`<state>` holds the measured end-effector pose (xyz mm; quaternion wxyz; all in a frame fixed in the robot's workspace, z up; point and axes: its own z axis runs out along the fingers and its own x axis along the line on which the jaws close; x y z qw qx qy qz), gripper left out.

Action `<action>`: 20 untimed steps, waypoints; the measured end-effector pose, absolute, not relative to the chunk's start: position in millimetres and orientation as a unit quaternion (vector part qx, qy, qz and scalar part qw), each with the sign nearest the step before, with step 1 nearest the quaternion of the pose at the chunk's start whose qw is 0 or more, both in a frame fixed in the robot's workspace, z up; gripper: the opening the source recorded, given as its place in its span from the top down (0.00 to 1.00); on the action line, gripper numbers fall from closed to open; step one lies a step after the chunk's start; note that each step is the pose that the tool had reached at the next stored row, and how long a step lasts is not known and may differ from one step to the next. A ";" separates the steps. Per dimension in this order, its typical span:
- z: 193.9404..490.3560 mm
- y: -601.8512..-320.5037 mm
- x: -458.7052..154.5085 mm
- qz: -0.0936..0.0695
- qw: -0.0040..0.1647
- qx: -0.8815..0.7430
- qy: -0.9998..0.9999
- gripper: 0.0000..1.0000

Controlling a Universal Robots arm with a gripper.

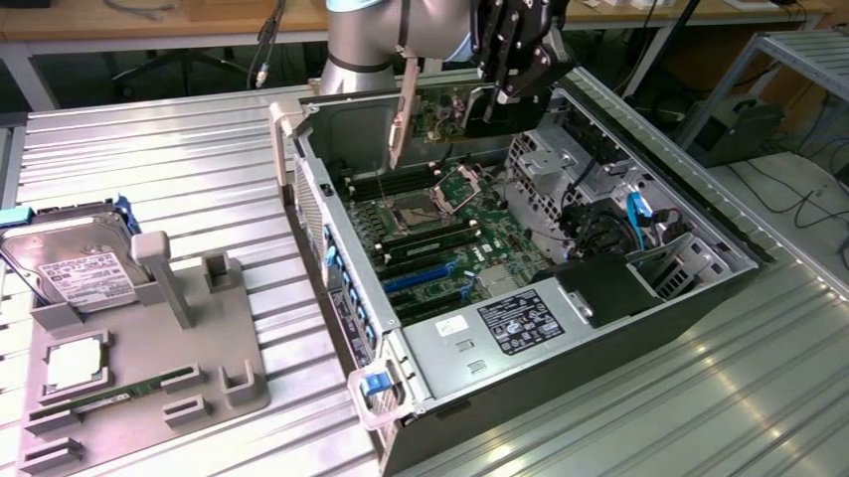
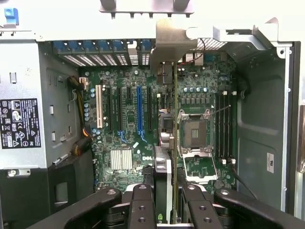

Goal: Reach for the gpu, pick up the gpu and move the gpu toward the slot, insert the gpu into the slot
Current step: 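Insert the gpu into the slot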

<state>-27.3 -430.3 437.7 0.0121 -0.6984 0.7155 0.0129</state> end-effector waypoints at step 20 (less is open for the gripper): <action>428.4 -429.9 -25.5 0.008 0.015 -0.712 0.702 0.73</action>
